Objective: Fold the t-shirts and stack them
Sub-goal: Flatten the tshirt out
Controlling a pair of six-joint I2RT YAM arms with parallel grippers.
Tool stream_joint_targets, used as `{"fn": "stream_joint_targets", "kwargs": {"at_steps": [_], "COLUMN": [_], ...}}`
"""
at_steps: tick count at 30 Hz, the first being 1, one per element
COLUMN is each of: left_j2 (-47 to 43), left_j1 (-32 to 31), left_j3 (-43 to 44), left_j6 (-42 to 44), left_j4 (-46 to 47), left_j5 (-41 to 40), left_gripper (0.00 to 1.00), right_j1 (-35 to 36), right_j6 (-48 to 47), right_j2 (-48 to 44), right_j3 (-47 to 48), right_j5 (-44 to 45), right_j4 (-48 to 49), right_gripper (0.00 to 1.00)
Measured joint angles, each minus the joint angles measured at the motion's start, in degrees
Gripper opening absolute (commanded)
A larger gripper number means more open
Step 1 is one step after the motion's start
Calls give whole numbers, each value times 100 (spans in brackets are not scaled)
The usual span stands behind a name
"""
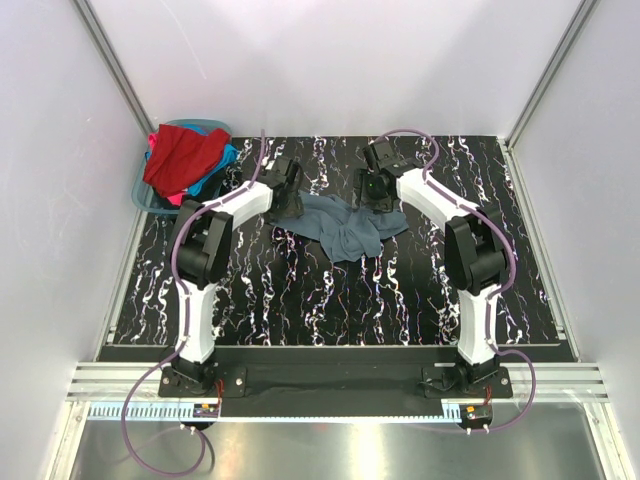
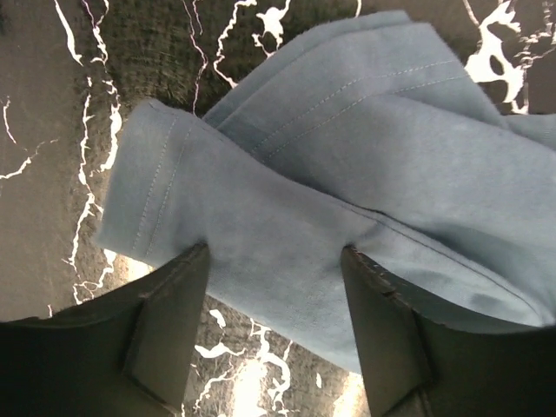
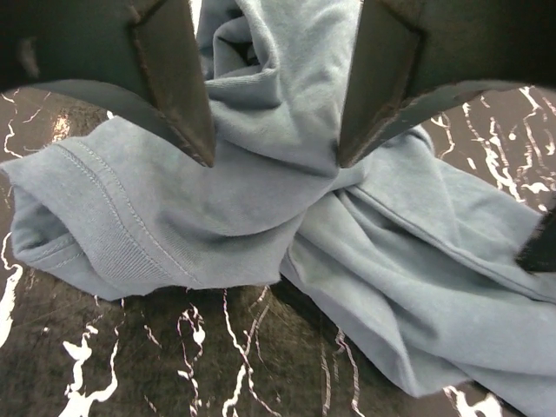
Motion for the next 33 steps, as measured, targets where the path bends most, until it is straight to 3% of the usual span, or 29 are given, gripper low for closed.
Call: {"fn": "stream_joint_targets", "kwargs": {"at_steps": [7, 8, 11, 13, 24, 25, 26, 27, 28, 30, 33], "left_j2": [33, 33, -2, -125, -2063, -2269, -2444, -2557, -2612, -2520, -1989], "left_j1": [0, 0, 4, 20, 249, 249, 249, 249, 249, 247, 247], "left_j3": [11, -4, -138, -293, -1014, -1047, -1056, -1056, -1029, -894, -540], "left_j6": [24, 22, 37, 42, 341, 378, 435, 522, 579, 660, 750], "left_j4": [125, 151, 304, 350, 376, 382, 393, 433, 466, 457, 415], "left_j5": [-7, -15, -55, -79, -391, -391, -378, -350, -293, -197, -26], "left_gripper": [16, 0, 0, 0, 0, 8, 24, 42, 71, 82, 83], "right_j1": [7, 9, 11, 13, 15, 15, 15, 15, 15, 15, 15], "right_j6": [-20, -17, -48, -72, -380, -400, -415, -426, -439, -442, -420], "right_j2": [107, 107, 107, 105, -772, -922, -1062, -1193, -1344, -1591, -1731], "right_j3": [0, 0, 46, 168, 883, 883, 872, 822, 719, 420, -190], "right_j5": [17, 17, 72, 168, 723, 767, 817, 861, 894, 931, 1005], "right_j4": [-146, -162, -238, -326, -540, -542, -535, -501, -481, -442, -402], "right_gripper": [34, 29, 9, 3, 1, 2, 2, 2, 2, 2, 0]}}
